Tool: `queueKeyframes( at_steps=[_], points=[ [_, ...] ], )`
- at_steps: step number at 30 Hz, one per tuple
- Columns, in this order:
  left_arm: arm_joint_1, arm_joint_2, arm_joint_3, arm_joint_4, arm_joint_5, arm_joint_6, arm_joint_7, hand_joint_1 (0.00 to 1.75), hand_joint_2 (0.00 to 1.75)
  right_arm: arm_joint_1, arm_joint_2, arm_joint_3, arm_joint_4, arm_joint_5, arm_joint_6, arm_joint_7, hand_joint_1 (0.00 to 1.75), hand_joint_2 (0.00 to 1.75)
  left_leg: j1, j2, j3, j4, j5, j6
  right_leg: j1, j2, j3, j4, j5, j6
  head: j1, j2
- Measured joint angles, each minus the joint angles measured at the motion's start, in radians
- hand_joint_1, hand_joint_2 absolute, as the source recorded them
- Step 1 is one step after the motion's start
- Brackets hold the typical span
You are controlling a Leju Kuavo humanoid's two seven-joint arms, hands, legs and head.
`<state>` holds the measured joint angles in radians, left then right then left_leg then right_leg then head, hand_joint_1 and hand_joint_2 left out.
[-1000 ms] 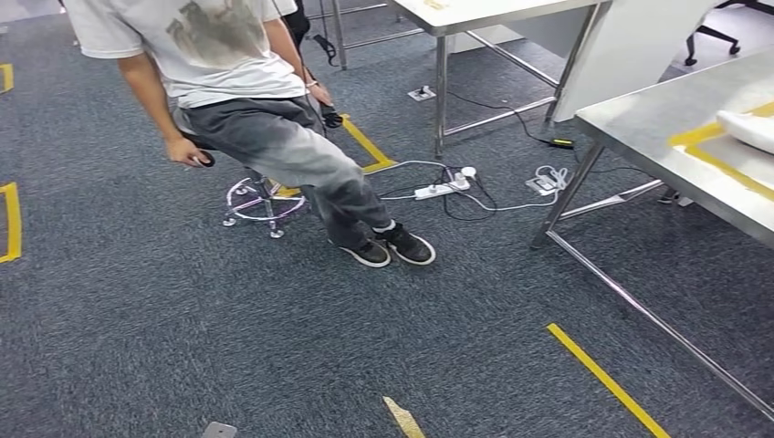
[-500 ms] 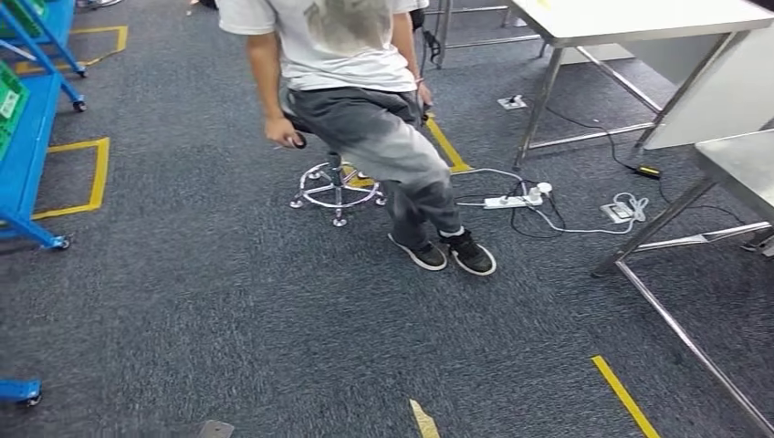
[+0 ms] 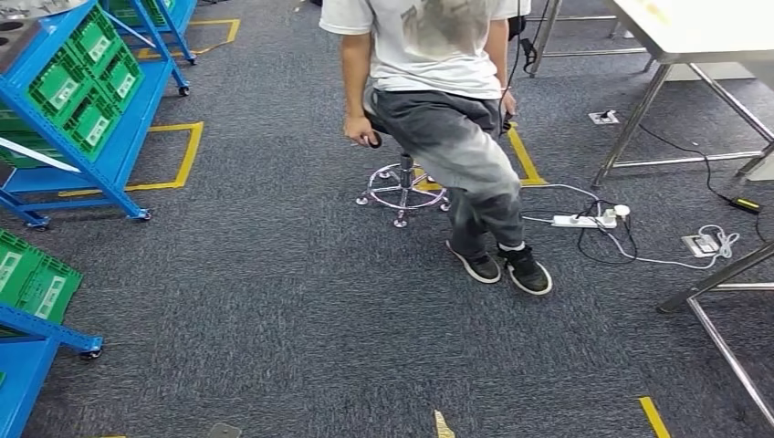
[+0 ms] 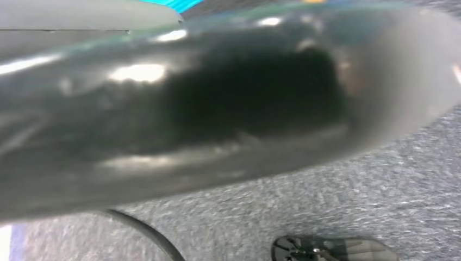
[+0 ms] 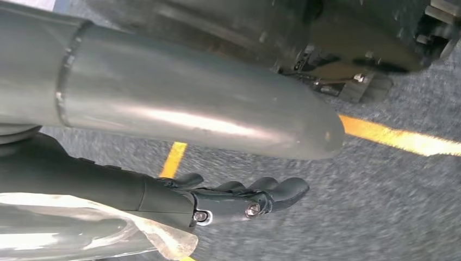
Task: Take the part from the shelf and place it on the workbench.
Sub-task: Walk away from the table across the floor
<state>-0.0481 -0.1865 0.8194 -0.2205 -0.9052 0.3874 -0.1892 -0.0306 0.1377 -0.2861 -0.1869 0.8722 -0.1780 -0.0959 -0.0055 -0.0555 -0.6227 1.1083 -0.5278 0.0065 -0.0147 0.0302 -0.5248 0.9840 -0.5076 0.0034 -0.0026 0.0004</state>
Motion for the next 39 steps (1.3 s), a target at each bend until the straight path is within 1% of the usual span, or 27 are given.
queueKeyframes(
  at_steps=[1, 2, 3, 4, 5, 6, 8, 10, 12, 14, 16, 18, 19, 20, 21, 23, 25, 27, 28, 30, 32, 33, 34, 35, 36, 37, 39],
  points=[
    [-0.002, 0.0, 0.0, 0.0, 0.0, 0.0, 0.0, 0.0, 0.0, 0.002, 0.001, 0.0, 0.0, 0.0, 0.0, 0.0, 0.0, 0.0, 0.002, 0.025, -0.029, 0.063, -0.033, -0.006, 0.0, -0.017, 0.002, -0.001, -0.002, -0.002, -0.002, 0.0],
    [-0.003, 0.0, 0.0, 0.0, 0.0, 0.0, 0.0, 0.0, 0.0, 0.003, 0.001, 0.0, 0.0, 0.0, 0.0, 0.0, 0.0, 0.0, 0.006, 0.036, -0.059, 0.127, -0.061, -0.012, 0.0, -0.035, 0.003, -0.001, -0.004, -0.003, -0.003, 0.0],
    [-0.003, 0.0, 0.0, 0.0, 0.0, 0.0, 0.0, 0.0, 0.0, 0.004, 0.001, 0.0, 0.0, 0.0, 0.0, 0.0, 0.0, 0.0, 0.011, 0.041, -0.079, 0.172, -0.074, -0.018, 0.0, -0.052, 0.005, -0.001, -0.006, -0.002, -0.003, 0.0],
    [-0.001, 0.0, 0.0, 0.0, 0.0, 0.0, 0.0, 0.0, 0.0, 0.004, 0.001, 0.0, 0.0, 0.0, 0.0, 0.0, 0.0, 0.0, 0.016, 0.045, -0.084, 0.184, -0.067, -0.023, -0.001, -0.067, 0.006, 0.0, -0.008, -0.001, -0.003, 0.0],
    [0.0, 0.001, 0.0, 0.0, 0.0, 0.0, 0.0, 0.0, 0.0, 0.003, 0.001, 0.0, 0.0, 0.0, 0.0, 0.0, 0.0, 0.0, 0.021, 0.05, -0.068, 0.155, -0.042, -0.028, -0.002, -0.08, 0.009, 0.0, -0.01, 0.002, -0.003, 0.0],
    [0.002, 0.001, 0.0, 0.0, 0.0, 0.0, 0.0, 0.0, 0.0, 0.002, 0.002, 0.0, 0.0, 0.0, 0.0, 0.0, 0.0, 0.0, 0.024, 0.062, -0.037, 0.095, -0.006, -0.031, -0.003, -0.093, 0.013, 0.0, -0.014, 0.006, -0.003, 0.0],
    [0.0, 0.0, 0.0, 0.0, 0.0, -0.001, 0.0, 0.0, 0.0, 0.001, 0.002, 0.0, 0.0, 0.0, 0.0, 0.0, 0.0, 0.0, 0.022, 0.104, 0.027, -0.031, 0.041, -0.031, -0.001, -0.115, 0.02, 0.003, -0.023, 0.018, -0.004, 0.0],
    [-0.002, -0.001, 0.0, 0.0, 0.0, -0.002, 0.0, 0.0, 0.0, 0.0, 0.002, 0.0, 0.0, -0.001, 0.001, -0.001, 0.0, 0.0, 0.014, 0.126, 0.048, -0.079, 0.043, -0.019, 0.003, -0.135, 0.025, 0.004, -0.031, 0.032, -0.004, 0.0],
    [0.0, 0.0, 0.001, 0.0, 0.0, -0.003, 0.0, 0.0, 0.0, -0.004, 0.002, 0.0, 0.0, -0.001, 0.003, -0.002, 0.0, 0.0, 0.012, 0.108, 0.046, -0.082, 0.041, -0.001, 0.001, -0.148, 0.03, 0.003, -0.037, 0.043, -0.003, 0.0],
    [0.003, 0.001, 0.001, 0.0, -0.001, -0.003, 0.003, 0.0, 0.0, -0.006, 0.003, 0.0, 0.0, -0.001, 0.005, -0.004, 0.0, 0.0, 0.014, 0.087, 0.048, -0.085, 0.043, 0.013, -0.004, -0.11, 0.017, 0.038, -0.065, 0.051, 0.0, 0.0],
    [-0.001, 0.001, 0.001, 0.0, -0.001, -0.002, 0.008, 0.0, 0.0, -0.004, 0.003, 0.0, 0.0, -0.001, 0.008, -0.005, 0.0, 0.0, 0.014, 0.066, 0.048, -0.087, 0.044, 0.024, -0.006, -0.054, -0.039, 0.152, -0.123, 0.052, 0.006, 0.0],
    [-0.003, 0.001, 0.001, 0.0, -0.002, 0.005, 0.008, 0.0, 0.0, 0.0, 0.003, 0.0, 0.0, -0.002, 0.01, -0.005, 0.0, 0.0, 0.011, 0.039, 0.048, -0.087, 0.044, 0.029, -0.004, -0.036, -0.11, 0.28, -0.163, 0.05, 0.009, 0.0],
    [-0.002, 0.001, 0.002, 0.0, -0.002, 0.011, 0.005, 0.0, 0.0, 0.002, 0.003, 0.0, 0.0, -0.002, 0.011, -0.005, 0.0, 0.0, 0.01, 0.024, 0.049, -0.086, 0.043, 0.03, -0.003, -0.033, -0.131, 0.305, -0.158, 0.048, 0.011, 0.0],
    [-0.002, 0.001, 0.003, 0.0, -0.002, 0.019, 0.001, 0.0, 0.0, 0.003, 0.003, 0.0, 0.0, -0.002, 0.011, -0.005, 0.0, 0.0, 0.009, 0.009, 0.051, -0.086, 0.043, 0.03, -0.003, -0.029, -0.131, 0.287, -0.131, 0.044, 0.012, 0.0],
    [-0.001, 0.001, 0.004, 0.0, -0.002, 0.026, -0.004, 0.0, 0.0, 0.003, 0.003, 0.0, 0.0, -0.002, 0.011, -0.006, 0.0, 0.0, 0.008, -0.006, 0.052, -0.086, 0.043, 0.029, -0.003, -0.02, -0.114, 0.233, -0.089, 0.039, 0.012, 0.0],
    [-0.002, 0.0, 0.005, 0.0, -0.003, 0.035, -0.013, 0.0, 0.0, 0.002, 0.002, 0.0, 0.0, -0.002, 0.011, -0.007, 0.0, 0.0, 0.008, -0.035, 0.053, -0.084, 0.042, 0.027, -0.004, 0.025, -0.064, 0.099, -0.018, 0.026, 0.012, 0.0],
    [-0.002, -0.001, 0.006, 0.0, -0.003, 0.04, -0.019, 0.0, 0.0, 0.001, 0.002, -0.001, 0.0, -0.002, 0.011, -0.008, 0.0, 0.0, 0.011, -0.058, 0.048, -0.083, 0.042, 0.018, -0.003, 0.058, -0.031, 0.032, -0.004, 0.019, 0.012, 0.0],
    [0.001, -0.001, 0.006, 0.0, -0.003, 0.042, -0.023, 0.0, 0.0, -0.002, 0.002, -0.001, 0.0, -0.001, 0.011, -0.009, 0.0, 0.0, 0.016, -0.074, 0.042, -0.085, 0.045, 0.004, -0.002, 0.047, -0.018, 0.019, -0.007, 0.015, 0.012, 0.0],
    [0.003, 0.0, 0.007, 0.0, -0.003, 0.043, -0.024, 0.0, 0.0, -0.002, 0.002, -0.001, 0.0, -0.001, 0.011, -0.009, 0.0, 0.0, 0.016, -0.064, 0.041, -0.083, 0.043, -0.002, -0.003, 0.036, -0.013, 0.012, -0.004, 0.012, 0.011, 0.0],
    [0.003, 0.001, 0.007, 0.0, -0.004, 0.043, -0.024, 0.0, 0.0, -0.001, 0.004, -0.002, 0.0, 0.001, 0.012, -0.009, 0.0, 0.0, 0.013, -0.014, 0.019, -0.031, 0.009, -0.013, -0.007, 0.005, -0.002, -0.001, 0.0, 0.003, 0.006, 0.0],
    [0.0, 0.001, 0.007, 0.0, -0.004, 0.044, -0.024, 0.0, 0.0, 0.003, 0.004, -0.002, 0.0, 0.002, 0.013, -0.009, 0.0, 0.0, 0.014, 0.031, -0.038, 0.088, -0.049, -0.023, -0.006, -0.029, 0.006, -0.004, -0.005, -0.002, 0.003, 0.0],
    [0.0, 0.001, 0.007, 0.0, -0.004, 0.044, -0.023, 0.0, 0.0, 0.004, 0.004, -0.002, 0.0, 0.003, 0.014, -0.009, 0.0, 0.0, 0.017, 0.038, -0.065, 0.145, -0.068, -0.027, -0.006, -0.046, 0.009, -0.003, -0.008, -0.003, 0.003, 0.0],
    [0.001, 0.002, 0.007, 0.0, -0.005, 0.044, -0.023, 0.0, 0.0, 0.004, 0.004, -0.002, 0.0, 0.003, 0.014, -0.008, 0.0, 0.0, 0.021, 0.042, -0.08, 0.175, -0.07, -0.032, -0.006, -0.062, 0.012, -0.003, -0.011, -0.002, 0.003, 0.0],
    [0.003, 0.002, 0.007, 0.0, -0.005, 0.044, -0.022, 0.0, 0.0, 0.004, 0.004, -0.002, 0.0, 0.004, 0.014, -0.007, 0.0, 0.0, 0.024, 0.046, -0.078, 0.169, -0.053, -0.035, -0.007, -0.075, 0.016, -0.003, -0.014, 0.0, 0.003, 0.0],
    [0.005, 0.002, 0.008, 0.0, -0.005, 0.044, -0.022, 0.0, 0.0, 0.003, 0.004, -0.002, 0.0, 0.004, 0.015, -0.006, 0.0, 0.0, 0.027, 0.053, -0.057, 0.125, -0.02, -0.038, -0.008, -0.088, 0.021, -0.003, -0.018, 0.003, 0.003, 0.0],
    [0.006, 0.003, 0.008, 0.0, -0.005, 0.045, -0.023, 0.0, 0.0, 0.002, 0.005, -0.002, 0.0, 0.005, 0.016, -0.005, 0.0, 0.0, 0.028, 0.068, -0.026, 0.06, 0.018, -0.039, -0.01, -0.1, 0.028, -0.003, -0.023, 0.008, 0.002, 0.0],
    [0.003, 0.002, 0.008, 0.0, -0.006, 0.052, -0.026, 0.0, 0.0, 0.001, 0.004, -0.002, 0.0, 0.006, 0.017, -0.004, 0.0, 0.0, 0.022, 0.111, 0.028, -0.049, 0.056, -0.035, -0.006, -0.122, 0.033, 0.0, -0.036, 0.023, 0.0, 0.0]
  ],
)
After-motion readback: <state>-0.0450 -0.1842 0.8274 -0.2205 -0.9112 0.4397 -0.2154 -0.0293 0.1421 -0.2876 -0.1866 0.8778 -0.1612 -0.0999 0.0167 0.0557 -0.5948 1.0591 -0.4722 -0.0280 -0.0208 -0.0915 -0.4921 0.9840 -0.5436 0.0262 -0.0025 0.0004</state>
